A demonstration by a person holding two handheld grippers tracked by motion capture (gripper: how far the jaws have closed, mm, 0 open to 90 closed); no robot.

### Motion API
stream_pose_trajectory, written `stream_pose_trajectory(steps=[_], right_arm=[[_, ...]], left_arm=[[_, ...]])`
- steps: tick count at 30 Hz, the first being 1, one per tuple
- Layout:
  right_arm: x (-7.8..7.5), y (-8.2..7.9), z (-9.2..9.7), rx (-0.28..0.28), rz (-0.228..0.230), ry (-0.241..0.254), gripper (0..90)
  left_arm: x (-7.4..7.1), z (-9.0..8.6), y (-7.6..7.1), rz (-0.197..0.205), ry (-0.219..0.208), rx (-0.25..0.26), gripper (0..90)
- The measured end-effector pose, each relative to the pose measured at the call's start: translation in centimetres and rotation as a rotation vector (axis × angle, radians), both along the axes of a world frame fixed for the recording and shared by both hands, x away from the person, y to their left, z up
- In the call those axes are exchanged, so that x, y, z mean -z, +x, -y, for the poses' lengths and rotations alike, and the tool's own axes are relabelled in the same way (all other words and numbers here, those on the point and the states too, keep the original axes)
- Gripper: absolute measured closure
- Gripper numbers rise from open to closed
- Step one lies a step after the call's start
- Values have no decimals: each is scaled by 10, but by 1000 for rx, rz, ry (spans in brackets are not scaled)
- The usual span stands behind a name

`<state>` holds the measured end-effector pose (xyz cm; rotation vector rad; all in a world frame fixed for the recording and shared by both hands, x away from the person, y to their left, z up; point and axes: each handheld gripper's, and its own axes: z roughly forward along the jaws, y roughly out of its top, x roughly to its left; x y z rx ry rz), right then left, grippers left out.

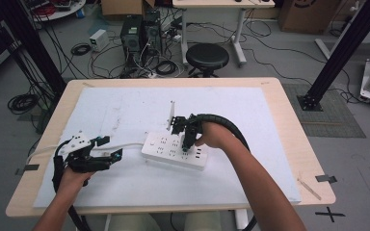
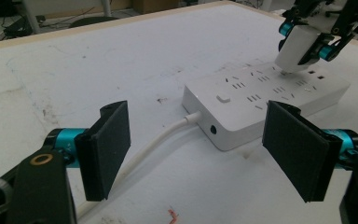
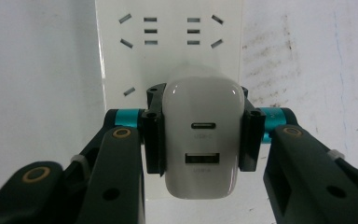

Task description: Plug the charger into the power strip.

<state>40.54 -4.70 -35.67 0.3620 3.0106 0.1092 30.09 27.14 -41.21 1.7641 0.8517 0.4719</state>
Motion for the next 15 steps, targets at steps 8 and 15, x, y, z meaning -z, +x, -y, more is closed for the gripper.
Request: stream_pose_trajectory(steps=[8,15], right_arm=[[9,1,-5,-4,-1,-36,634],[9,4,-5,13,-18,-41,635]], left_arm=[[2,-3,0,-1,-6,-3,235],[6,-2,0,-9,-13,-2,235]])
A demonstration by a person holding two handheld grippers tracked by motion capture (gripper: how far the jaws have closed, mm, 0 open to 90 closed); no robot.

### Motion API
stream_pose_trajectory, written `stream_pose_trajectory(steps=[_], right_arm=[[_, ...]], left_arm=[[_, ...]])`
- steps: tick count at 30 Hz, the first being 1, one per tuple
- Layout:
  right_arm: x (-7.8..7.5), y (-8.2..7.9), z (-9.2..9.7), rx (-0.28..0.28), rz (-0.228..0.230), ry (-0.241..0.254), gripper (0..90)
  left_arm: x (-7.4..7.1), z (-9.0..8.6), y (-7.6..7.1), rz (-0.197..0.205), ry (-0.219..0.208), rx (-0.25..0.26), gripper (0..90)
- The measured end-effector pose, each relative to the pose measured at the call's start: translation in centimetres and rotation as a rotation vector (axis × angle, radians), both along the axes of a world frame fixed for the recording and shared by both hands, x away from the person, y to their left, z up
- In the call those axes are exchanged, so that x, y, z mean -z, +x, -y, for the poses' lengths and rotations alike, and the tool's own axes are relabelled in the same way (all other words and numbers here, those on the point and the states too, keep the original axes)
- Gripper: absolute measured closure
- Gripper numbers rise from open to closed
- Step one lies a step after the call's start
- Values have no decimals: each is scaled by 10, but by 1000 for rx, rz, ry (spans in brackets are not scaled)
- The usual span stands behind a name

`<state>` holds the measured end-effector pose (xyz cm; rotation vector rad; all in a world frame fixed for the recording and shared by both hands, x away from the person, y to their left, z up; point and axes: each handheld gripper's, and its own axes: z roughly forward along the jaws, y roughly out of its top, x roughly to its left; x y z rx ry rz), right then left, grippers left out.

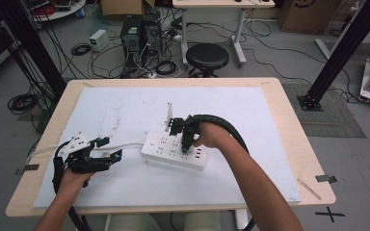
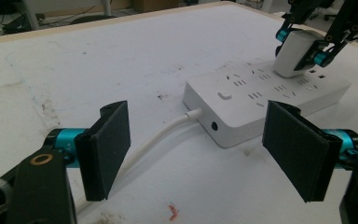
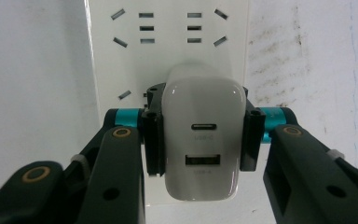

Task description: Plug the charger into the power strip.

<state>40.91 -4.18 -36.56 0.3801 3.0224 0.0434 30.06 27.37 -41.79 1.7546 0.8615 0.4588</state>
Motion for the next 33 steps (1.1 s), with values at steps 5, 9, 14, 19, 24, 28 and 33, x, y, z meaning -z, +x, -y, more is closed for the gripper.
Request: stream_pose_trajectory(steps=[5,9,14,19,24,28,33], right_arm=[[1,-1,0,-2,7,-2,636],[1,1,0,6,-2,-6,637],[4,2,-7,32,-15,-32,637],[4,5,-6,30,-23,-21,634],[5,3,2,41,-20,41,622],[7,6,15,108,-46,124,444],[1,5,37,250,-41,319,315]], left_arm=[[0,2,2,-2,-5,2,235],[0,3,3,-2,-2,7,235],[1,4,3,1,-3,8,235],[2,4,4,-5,-1,9,235],[0,4,3,-4,1,11,235],[1,5,1,-4,4,17,235],[2,5,3,-8,1,11,235]])
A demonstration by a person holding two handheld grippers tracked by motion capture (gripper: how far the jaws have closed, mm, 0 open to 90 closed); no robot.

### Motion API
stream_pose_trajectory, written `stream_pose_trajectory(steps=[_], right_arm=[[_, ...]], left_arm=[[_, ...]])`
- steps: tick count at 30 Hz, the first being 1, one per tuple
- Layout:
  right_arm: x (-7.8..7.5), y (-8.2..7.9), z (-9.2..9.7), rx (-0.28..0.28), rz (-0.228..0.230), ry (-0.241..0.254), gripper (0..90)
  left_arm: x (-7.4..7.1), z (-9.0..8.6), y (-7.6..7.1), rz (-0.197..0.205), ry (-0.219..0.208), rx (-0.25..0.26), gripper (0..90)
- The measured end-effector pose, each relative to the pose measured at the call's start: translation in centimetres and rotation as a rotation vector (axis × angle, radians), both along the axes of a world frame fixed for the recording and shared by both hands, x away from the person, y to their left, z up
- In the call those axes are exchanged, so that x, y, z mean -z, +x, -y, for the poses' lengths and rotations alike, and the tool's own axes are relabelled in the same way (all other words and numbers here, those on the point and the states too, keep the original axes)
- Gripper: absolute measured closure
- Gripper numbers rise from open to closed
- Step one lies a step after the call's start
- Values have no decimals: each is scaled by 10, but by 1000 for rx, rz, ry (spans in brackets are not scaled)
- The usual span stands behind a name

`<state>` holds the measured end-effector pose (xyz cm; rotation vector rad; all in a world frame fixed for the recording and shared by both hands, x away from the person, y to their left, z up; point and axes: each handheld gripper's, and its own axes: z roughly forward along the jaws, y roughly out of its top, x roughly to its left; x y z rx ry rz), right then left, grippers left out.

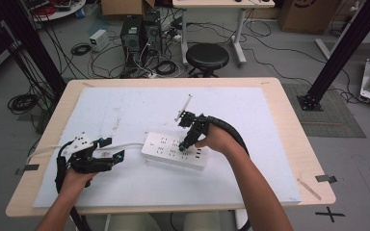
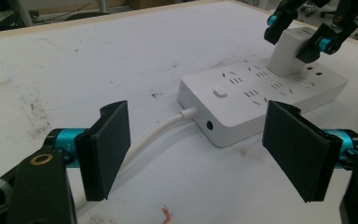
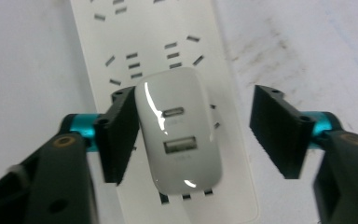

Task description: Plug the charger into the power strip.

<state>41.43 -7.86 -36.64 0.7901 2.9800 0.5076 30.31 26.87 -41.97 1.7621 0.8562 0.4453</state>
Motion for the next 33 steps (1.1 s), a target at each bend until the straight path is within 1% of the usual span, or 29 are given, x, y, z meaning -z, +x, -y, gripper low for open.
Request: stream_pose_trajectory(steps=[1,2,3,5,6,7,11,16,18,19,21,26,28,29,31,33], right_arm=[[-1,-1,3,15,9,15,282],[-2,-2,5,26,17,17,254],[-3,-3,7,29,25,23,244],[-6,-5,11,39,41,49,205],[-8,-7,13,41,48,58,205],[-10,-7,15,45,60,63,205],[-15,-11,23,67,109,83,205],[-22,-18,37,93,149,130,205],[-24,-22,45,109,163,149,204],[-25,-24,49,122,162,162,204],[-26,-28,57,130,164,180,204],[-25,-41,73,155,202,197,205],[-25,-47,79,159,220,195,205],[-24,-49,82,166,222,195,204],[-25,-54,88,162,225,207,188],[-24,-59,95,177,244,214,186]], left_arm=[[0,1,0,1,-3,0,235],[-1,1,0,3,-2,1,235],[-1,1,-1,5,-2,2,235],[-2,2,-1,8,-3,1,235],[-2,2,-2,10,-4,0,235],[-3,1,-2,11,1,2,235],[-4,0,-3,10,0,-1,235],[-6,-1,-4,18,1,-5,235],[-8,-1,-4,22,-4,-7,235],[-8,-2,-3,25,-1,-5,235],[-9,-1,-3,28,-1,-5,235],[-11,1,-4,33,-2,-2,235],[-12,2,-4,34,-2,-1,235],[-13,2,-4,34,-1,0,235],[-14,3,-4,36,-3,-1,235],[-14,3,-4,38,-4,-1,235]])
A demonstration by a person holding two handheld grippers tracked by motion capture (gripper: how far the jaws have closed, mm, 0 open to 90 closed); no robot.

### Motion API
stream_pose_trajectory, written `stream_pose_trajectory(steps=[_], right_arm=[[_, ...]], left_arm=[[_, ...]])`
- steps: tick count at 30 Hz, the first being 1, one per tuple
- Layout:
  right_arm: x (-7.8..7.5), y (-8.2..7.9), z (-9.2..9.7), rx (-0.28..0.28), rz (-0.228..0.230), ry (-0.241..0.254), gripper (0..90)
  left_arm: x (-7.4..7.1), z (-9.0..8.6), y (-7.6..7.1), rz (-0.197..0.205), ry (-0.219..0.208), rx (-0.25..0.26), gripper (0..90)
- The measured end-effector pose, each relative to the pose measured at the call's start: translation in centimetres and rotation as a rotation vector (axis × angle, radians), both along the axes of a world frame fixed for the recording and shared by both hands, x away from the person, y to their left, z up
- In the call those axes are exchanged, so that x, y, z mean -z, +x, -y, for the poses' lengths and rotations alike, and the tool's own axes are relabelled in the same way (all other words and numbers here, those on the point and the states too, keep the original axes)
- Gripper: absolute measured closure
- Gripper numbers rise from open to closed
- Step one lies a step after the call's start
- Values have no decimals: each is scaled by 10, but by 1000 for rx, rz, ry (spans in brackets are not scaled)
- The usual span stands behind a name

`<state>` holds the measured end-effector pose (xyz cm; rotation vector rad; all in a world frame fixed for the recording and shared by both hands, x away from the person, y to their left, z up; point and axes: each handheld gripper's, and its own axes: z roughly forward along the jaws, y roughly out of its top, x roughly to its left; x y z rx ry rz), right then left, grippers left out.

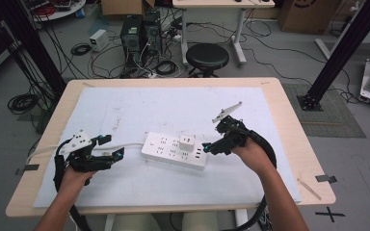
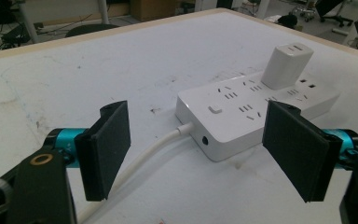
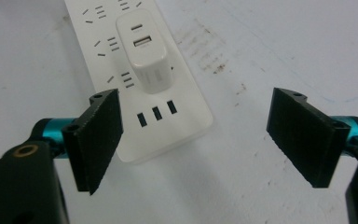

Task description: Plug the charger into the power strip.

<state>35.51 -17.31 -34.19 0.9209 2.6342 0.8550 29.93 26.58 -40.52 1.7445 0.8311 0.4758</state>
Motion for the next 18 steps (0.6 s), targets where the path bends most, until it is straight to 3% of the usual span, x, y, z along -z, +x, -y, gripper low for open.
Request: stream_pose_trajectory(steps=[12,18], right_arm=[[12,-29,39,93,58,67,185],[18,-37,47,103,70,83,184]], left_arm=[[-5,-4,-2,10,10,-5,235],[-6,-4,-3,12,11,-6,235]])
